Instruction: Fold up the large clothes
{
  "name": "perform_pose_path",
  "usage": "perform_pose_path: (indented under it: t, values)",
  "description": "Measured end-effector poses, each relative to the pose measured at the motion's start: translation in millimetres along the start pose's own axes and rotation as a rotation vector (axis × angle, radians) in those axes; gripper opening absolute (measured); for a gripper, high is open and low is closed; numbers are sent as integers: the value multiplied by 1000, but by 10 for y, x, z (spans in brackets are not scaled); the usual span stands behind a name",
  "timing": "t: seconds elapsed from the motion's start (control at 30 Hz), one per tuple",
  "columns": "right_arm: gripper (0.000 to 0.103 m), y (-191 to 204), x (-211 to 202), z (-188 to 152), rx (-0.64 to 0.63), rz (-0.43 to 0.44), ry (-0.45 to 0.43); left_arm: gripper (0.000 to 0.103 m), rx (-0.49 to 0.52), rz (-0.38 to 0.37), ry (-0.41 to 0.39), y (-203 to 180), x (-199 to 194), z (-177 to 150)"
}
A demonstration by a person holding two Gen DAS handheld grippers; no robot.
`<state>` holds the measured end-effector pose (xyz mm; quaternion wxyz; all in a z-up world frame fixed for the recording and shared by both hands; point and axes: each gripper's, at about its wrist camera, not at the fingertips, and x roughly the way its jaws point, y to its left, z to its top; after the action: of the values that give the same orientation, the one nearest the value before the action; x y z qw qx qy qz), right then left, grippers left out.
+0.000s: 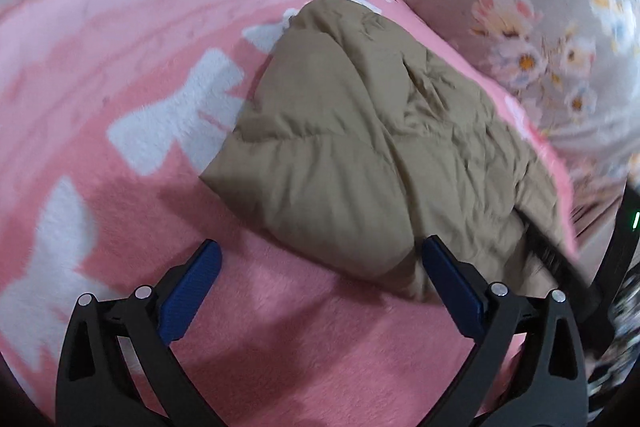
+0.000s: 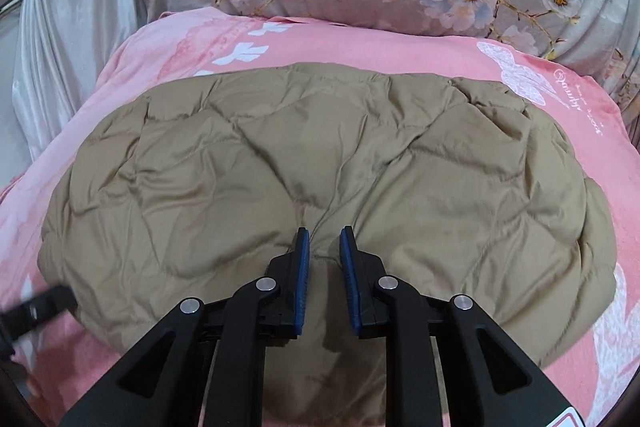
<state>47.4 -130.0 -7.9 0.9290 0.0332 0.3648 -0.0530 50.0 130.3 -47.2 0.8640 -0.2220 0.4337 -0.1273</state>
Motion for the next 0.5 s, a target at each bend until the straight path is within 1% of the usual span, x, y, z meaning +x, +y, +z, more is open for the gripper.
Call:
perform_pose_path:
  t: [0.03,0.1,0.17,0.2,0.23,0.27,0.3,0.33,0.37,0.4,0.43,0.5]
  values:
    - [19,-4,-11,-11,3,4,3,98,-31,-35,-18,12,1,61]
    - [19,-30,-15,-31,18,20,14,98,-50,-97,-19,-8,68,160]
    - [19,-64,-4,-23,41,37,25,98,-98,-118,0,-9,200,256]
    - [19,-83,1,-9,55,47,35,89,-109,-117,-1,-18,223,281]
    - [19,-93,3,3,60,51,42,78,-103,-108,-4,-41,213,310]
    - [19,-95,-5,19,65,55,50,58,-85,-99,8,-53,202,353]
    - [19,-94,-14,28,67,59,56,43,-83,-111,14,-27,159,405]
    - [19,-90,-36,41,70,79,64,36,-82,-130,14,-5,121,439]
    - [19,-82,-52,49,74,105,73,26,-70,-143,15,-16,73,491]
    - [19,-78,-61,56,77,125,82,19,-51,-150,11,-2,-5,560]
    - [18,-60,-76,60,85,151,99,17,-33,-145,-4,9,-103,618]
    - [17,-37,-134,71,100,177,105,14,5,-104,-52,38,-302,773]
